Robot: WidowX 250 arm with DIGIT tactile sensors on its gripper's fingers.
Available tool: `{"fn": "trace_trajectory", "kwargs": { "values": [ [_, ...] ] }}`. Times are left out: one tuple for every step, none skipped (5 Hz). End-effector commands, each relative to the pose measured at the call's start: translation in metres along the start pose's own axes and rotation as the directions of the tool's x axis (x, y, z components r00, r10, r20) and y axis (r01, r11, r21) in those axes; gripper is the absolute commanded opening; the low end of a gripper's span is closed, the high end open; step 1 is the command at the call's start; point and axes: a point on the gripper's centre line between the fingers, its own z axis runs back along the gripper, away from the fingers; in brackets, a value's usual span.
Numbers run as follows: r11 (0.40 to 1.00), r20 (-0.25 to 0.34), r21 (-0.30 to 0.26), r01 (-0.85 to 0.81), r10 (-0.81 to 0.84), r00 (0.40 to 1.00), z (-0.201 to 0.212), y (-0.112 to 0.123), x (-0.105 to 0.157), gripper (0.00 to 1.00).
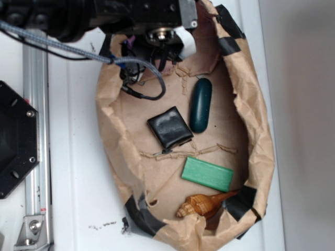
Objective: Grab the yellow duck.
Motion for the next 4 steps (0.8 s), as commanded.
{"fn": "trace_trajectory", "kwargs": {
  "values": [
    [1.000, 0.061, -0.023, -0.010, 0.011, 0.998, 0.004, -0.001, 0.009, 1.00],
    [0.994, 0.054, -0.097, 0.042, -0.037, 0.998, -0.010, -0.015, 0.019, 1.00],
    [0.988, 0.070, -0.151, 0.027, -0.017, 0.997, -0.014, -0.016, 0.017, 0.99],
    [0.992, 0.061, -0.123, 0.024, -0.017, 0.998, -0.013, -0.018, 0.016, 0.00]
  ]
}}
